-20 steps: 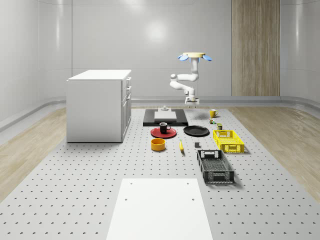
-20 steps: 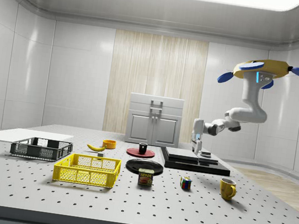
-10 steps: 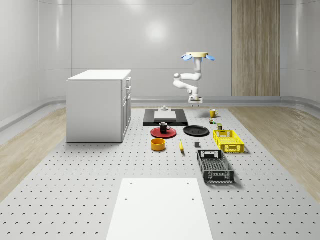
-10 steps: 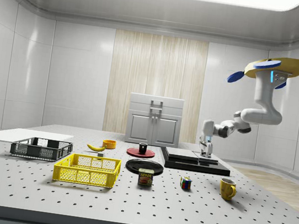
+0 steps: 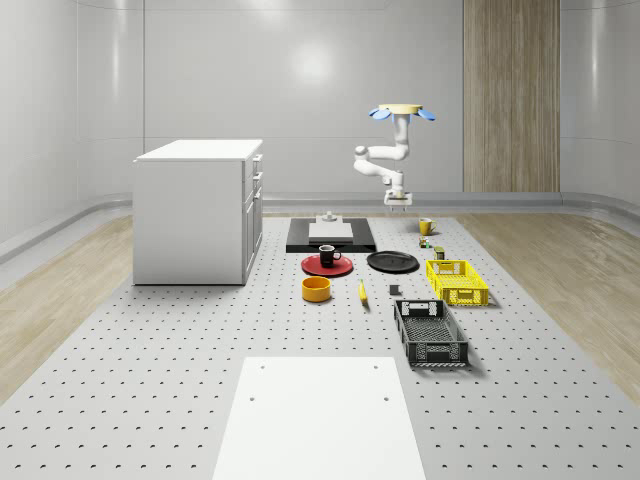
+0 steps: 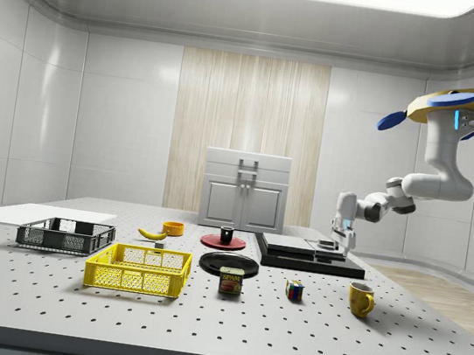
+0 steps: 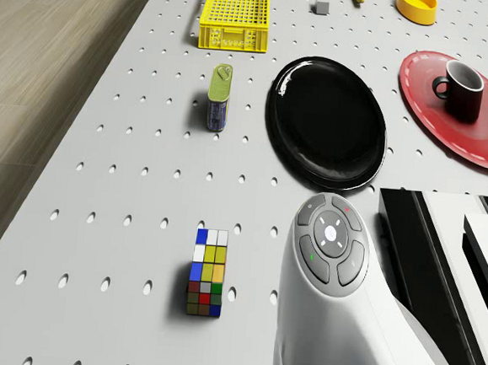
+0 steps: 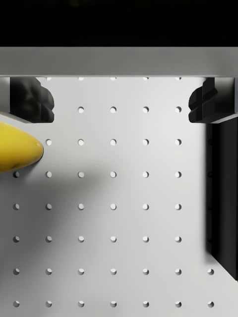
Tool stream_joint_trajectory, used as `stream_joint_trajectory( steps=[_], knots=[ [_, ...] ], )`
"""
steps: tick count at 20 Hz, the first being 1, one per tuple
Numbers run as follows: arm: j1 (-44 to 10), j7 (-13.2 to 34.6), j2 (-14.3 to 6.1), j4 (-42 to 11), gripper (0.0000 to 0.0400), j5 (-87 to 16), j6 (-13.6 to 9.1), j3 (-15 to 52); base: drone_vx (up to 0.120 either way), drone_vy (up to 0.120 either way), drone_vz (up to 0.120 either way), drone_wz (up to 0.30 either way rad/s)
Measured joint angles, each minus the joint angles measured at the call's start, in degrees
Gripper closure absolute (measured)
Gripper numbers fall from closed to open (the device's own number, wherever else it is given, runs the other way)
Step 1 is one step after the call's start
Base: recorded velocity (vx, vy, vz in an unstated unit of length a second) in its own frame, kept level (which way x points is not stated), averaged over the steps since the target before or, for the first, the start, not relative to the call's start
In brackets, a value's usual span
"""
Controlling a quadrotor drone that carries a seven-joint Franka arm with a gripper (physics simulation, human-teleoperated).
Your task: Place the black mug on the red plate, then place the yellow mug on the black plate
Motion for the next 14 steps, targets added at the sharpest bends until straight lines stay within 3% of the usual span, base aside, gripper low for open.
stream_joint_trajectory(
  steps=[12, 14],
  knots=[
    [0.0, 0.0, -0.1, 0.0, 0.0, 0.0, 0.1, 0.0, -0.12, 0.12, 0.0, 0.0],
    [0.0, 0.0, -0.1, 0.0, 0.0, 0.0, 0.1, 0.0, 0.0, 0.12, 0.0, 0.0]
  ],
)
